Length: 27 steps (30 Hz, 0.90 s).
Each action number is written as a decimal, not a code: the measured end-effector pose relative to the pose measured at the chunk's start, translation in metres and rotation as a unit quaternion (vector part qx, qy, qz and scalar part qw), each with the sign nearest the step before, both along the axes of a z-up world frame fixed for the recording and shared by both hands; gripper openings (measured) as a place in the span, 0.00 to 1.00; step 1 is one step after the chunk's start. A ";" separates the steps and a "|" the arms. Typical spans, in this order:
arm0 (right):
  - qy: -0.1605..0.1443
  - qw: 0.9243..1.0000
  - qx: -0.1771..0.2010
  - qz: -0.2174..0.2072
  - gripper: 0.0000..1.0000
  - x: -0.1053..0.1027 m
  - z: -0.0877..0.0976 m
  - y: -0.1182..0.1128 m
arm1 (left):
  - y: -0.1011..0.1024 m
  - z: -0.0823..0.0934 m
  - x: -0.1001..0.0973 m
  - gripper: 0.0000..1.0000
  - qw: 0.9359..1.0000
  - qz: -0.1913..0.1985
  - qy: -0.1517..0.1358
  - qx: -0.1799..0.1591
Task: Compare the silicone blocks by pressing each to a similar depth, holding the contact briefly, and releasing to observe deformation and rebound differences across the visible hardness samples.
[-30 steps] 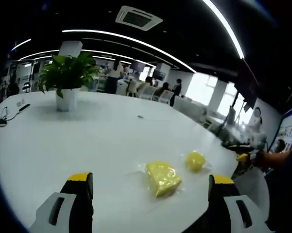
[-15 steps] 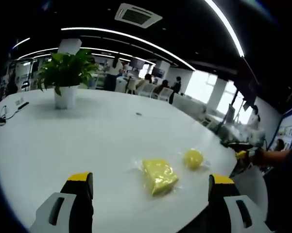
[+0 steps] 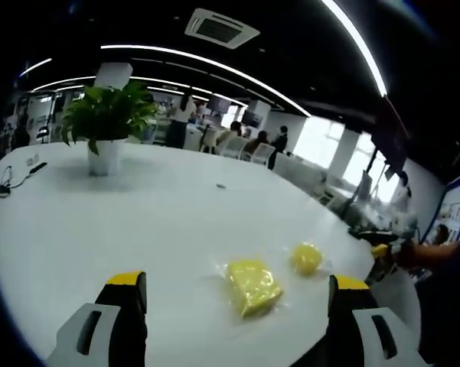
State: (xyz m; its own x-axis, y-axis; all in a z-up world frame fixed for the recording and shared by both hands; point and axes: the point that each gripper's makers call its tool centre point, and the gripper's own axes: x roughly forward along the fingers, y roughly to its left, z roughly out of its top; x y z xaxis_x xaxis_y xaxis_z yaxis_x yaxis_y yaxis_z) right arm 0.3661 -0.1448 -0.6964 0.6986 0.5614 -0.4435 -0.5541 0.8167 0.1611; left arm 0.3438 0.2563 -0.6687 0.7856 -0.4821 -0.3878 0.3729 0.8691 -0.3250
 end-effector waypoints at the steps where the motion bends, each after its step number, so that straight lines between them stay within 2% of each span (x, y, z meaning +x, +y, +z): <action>1: -0.001 1.000 0.000 0.000 0.96 0.000 0.000 0.000 | 0.000 -0.001 0.000 1.00 1.000 -0.003 0.001 0.002; 5: 0.009 1.000 0.012 -0.008 0.96 0.000 -0.006 -0.003 | 0.005 -0.011 0.001 1.00 1.000 -0.007 0.010 0.008; 7: 0.010 1.000 0.007 -0.011 0.96 0.000 -0.008 -0.005 | 0.005 -0.014 -0.001 1.00 1.000 -0.001 0.016 0.005; 10: 0.010 1.000 0.010 -0.016 0.96 0.000 -0.007 -0.006 | 0.005 -0.014 -0.002 1.00 1.000 -0.005 0.017 0.005; 12: 0.010 1.000 -0.006 -0.015 0.96 0.000 -0.010 -0.007 | 0.004 -0.014 -0.001 1.00 1.000 -0.007 0.018 0.000; 15: 0.011 1.000 -0.007 -0.008 0.96 -0.001 -0.009 -0.004 | 0.005 -0.013 0.001 1.00 1.000 -0.005 0.019 -0.003; 20: 0.006 1.000 -0.009 -0.002 0.96 -0.001 -0.005 -0.001 | 0.004 -0.012 0.006 1.00 1.000 -0.012 0.020 0.013; 27: -0.001 1.000 -0.020 -0.003 0.96 0.000 -0.003 -0.002 | 0.002 -0.016 0.014 1.00 0.999 -0.017 0.048 -0.001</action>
